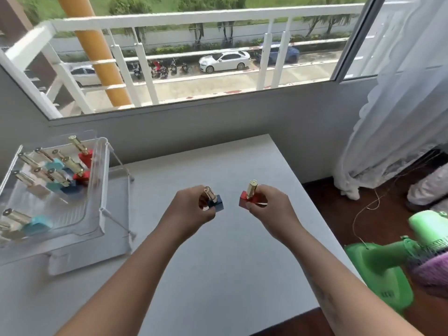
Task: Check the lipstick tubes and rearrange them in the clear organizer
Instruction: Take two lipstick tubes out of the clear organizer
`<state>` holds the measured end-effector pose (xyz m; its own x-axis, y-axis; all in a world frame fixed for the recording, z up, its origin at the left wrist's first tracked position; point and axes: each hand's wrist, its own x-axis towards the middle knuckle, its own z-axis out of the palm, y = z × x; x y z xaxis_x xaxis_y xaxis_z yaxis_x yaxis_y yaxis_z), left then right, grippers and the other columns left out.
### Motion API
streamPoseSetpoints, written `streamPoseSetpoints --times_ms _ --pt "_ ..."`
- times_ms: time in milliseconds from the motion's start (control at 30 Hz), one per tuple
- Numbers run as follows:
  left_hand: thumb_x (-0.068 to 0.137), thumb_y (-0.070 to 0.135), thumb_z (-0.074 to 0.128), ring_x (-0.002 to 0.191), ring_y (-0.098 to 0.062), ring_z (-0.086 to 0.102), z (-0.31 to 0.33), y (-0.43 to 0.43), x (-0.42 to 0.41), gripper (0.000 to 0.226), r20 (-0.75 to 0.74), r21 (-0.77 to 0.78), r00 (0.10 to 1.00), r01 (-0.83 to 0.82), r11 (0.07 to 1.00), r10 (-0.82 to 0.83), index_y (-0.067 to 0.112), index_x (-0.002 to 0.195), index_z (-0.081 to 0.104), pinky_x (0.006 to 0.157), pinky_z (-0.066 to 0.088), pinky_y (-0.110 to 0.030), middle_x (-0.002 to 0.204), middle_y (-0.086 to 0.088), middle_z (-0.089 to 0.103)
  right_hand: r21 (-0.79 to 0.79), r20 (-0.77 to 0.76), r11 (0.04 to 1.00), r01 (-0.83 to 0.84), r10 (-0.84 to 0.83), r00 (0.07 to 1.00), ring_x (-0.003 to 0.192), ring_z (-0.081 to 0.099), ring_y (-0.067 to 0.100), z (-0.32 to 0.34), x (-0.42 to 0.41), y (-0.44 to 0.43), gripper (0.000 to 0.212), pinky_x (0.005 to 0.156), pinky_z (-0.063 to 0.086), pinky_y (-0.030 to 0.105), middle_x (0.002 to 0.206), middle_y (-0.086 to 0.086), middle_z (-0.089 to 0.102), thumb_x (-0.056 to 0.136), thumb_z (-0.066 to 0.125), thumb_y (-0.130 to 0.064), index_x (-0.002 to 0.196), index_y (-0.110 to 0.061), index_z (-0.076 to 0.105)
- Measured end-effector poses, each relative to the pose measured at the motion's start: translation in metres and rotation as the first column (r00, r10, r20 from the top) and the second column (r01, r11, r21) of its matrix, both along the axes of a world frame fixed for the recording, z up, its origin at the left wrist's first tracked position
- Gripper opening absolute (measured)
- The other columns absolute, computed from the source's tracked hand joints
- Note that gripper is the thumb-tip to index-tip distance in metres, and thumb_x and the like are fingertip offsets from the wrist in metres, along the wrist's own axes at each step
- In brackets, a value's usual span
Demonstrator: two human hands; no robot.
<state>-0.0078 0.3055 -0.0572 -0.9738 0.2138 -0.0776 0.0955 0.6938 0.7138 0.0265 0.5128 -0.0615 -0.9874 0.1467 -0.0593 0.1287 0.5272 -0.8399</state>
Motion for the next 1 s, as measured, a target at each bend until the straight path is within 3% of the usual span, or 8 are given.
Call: streamPoseSetpoints --times_ms 100,233,500,667,767,833,900,1000 --pt "0.074 0.017 0.069 0.065 -0.008 0.056 -0.030 0.024 0.008 0.011 0.061 -0.007 0.997 0.041 0.999 -0.040 0.025 0.079 0.063 0.051 0.041 -0.017 0.077 0.007 0.064 -0.014 0.083 0.998 0.061 -0.060 0.995 0.086 0.063 0.008 -0.037 0.016 0.012 0.020 0.070 0.051 0.021 0.090 -0.007 0.064 0.081 0.072 -0.019 0.073 -0.034 0.062" --pt "0.076 0.014 0.068 0.079 -0.020 0.062 -0.068 0.048 0.019 0.011 0.123 -0.027 0.990 0.074 0.997 -0.071 0.016 0.085 0.063 0.067 0.052 -0.038 0.084 0.002 0.065 -0.026 0.190 0.989 0.149 -0.142 0.972 0.089 0.063 0.012 -0.079 0.034 0.021 0.011 0.076 0.053 0.030 0.092 -0.004 0.064 0.080 0.072 -0.020 0.078 -0.028 0.065" --pt "0.080 0.018 0.072 0.072 0.003 0.055 -0.122 0.068 0.029 0.012 0.191 0.017 0.980 0.059 0.998 -0.061 0.023 0.081 0.061 0.061 0.039 -0.016 0.078 0.016 0.060 -0.048 0.268 0.977 0.209 -0.189 0.945 0.090 0.063 0.011 -0.124 0.056 0.031 0.011 0.078 0.052 0.025 0.096 -0.002 0.064 0.082 0.070 -0.021 0.079 -0.029 0.065" --pt "0.083 0.020 0.068 0.076 -0.004 0.057 -0.135 0.072 0.037 0.013 0.235 0.045 0.971 0.042 0.998 -0.052 0.025 0.078 0.057 0.063 0.041 -0.019 0.079 0.013 0.059 -0.030 0.285 0.977 0.209 -0.192 0.939 0.089 0.062 0.012 -0.132 0.059 0.028 0.025 0.074 0.050 0.022 0.094 -0.003 0.061 0.082 0.068 -0.016 0.071 -0.035 0.056" --pt "0.084 0.021 0.064 0.089 -0.013 0.060 -0.135 0.073 0.040 0.005 0.273 0.062 0.961 0.036 0.997 -0.052 0.022 0.087 0.061 0.077 0.051 -0.030 0.095 0.007 0.063 -0.016 0.324 0.978 0.207 -0.190 0.927 0.093 0.060 0.020 -0.132 0.059 0.028 0.014 0.076 0.049 0.029 0.101 0.001 0.059 0.083 0.068 -0.016 0.089 -0.023 0.058" --pt "0.084 0.025 0.064 0.100 -0.015 0.058 -0.128 0.069 0.040 0.020 0.306 0.003 0.950 0.068 0.998 -0.065 0.022 0.103 0.059 0.083 0.052 -0.036 0.112 0.009 0.058 0.011 0.386 0.988 0.154 -0.147 0.911 0.101 0.055 0.016 -0.126 0.059 0.032 0.039 0.077 0.044 0.027 0.117 -0.001 0.053 0.082 0.071 -0.021 0.117 -0.021 0.054" --pt "0.082 0.027 0.067 0.109 -0.011 0.052 -0.115 0.062 0.037 0.043 0.318 -0.048 0.943 0.122 0.991 -0.101 0.025 0.122 0.051 0.085 0.051 -0.033 0.124 0.014 0.049 0.003 0.449 0.997 0.081 -0.073 0.890 0.106 0.046 0.011 -0.110 0.058 0.040 0.070 0.075 0.039 0.023 0.128 -0.004 0.044 0.077 0.076 -0.030 0.137 -0.028 0.038" --pt "0.080 0.029 0.071 0.114 -0.005 0.049 -0.083 0.048 0.027 0.054 0.240 -0.030 0.959 0.159 0.987 -0.148 0.032 0.127 0.046 0.088 0.045 -0.025 0.128 0.018 0.046 -0.009 0.451 1.000 0.006 -0.001 0.893 0.108 0.043 0.010 -0.071 0.048 0.058 0.088 0.066 0.037 0.016 0.137 -0.005 0.039 0.071 0.081 -0.037 0.142 -0.036 0.030"
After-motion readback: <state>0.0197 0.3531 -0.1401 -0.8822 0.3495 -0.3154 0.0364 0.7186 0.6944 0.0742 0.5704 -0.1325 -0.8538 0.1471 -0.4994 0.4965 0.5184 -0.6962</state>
